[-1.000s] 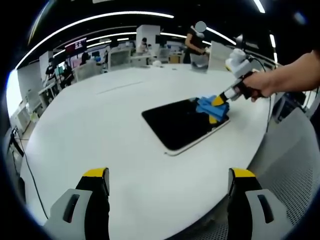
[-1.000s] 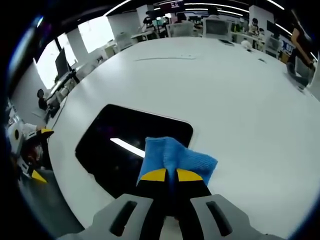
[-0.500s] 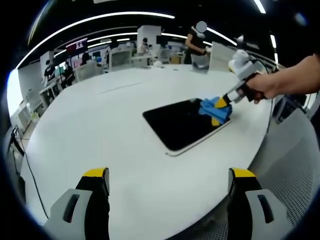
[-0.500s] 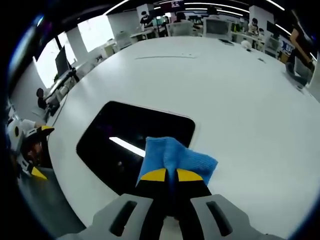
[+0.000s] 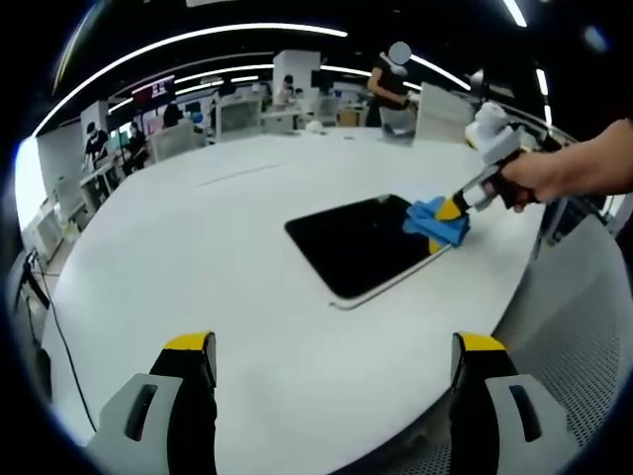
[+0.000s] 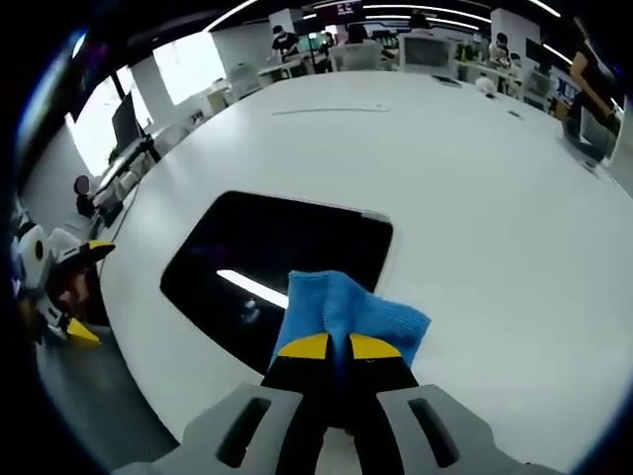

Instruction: Wipe the mirror surface with the cleaning cloth until all visible marks leave the cleaned area.

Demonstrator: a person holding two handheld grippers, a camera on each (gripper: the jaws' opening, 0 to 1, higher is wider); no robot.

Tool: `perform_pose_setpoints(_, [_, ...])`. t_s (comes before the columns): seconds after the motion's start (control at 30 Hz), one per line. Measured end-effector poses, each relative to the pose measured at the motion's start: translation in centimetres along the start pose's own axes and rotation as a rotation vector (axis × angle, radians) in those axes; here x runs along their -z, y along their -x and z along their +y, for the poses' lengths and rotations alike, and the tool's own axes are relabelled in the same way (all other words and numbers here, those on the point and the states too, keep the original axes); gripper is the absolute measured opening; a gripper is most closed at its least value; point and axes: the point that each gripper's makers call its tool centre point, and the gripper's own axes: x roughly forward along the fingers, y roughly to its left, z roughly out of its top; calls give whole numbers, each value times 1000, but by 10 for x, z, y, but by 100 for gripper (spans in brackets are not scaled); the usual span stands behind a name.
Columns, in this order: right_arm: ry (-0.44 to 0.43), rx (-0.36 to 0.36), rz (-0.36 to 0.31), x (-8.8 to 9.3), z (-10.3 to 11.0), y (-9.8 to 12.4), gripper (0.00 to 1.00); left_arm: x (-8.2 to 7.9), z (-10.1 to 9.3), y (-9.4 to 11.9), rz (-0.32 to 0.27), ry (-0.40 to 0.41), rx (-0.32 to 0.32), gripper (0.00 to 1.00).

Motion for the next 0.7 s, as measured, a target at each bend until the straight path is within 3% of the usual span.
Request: perform_pose_setpoints(0.7, [2, 20, 22, 12, 8, 6, 1, 1, 2, 1, 0, -2, 3, 99])
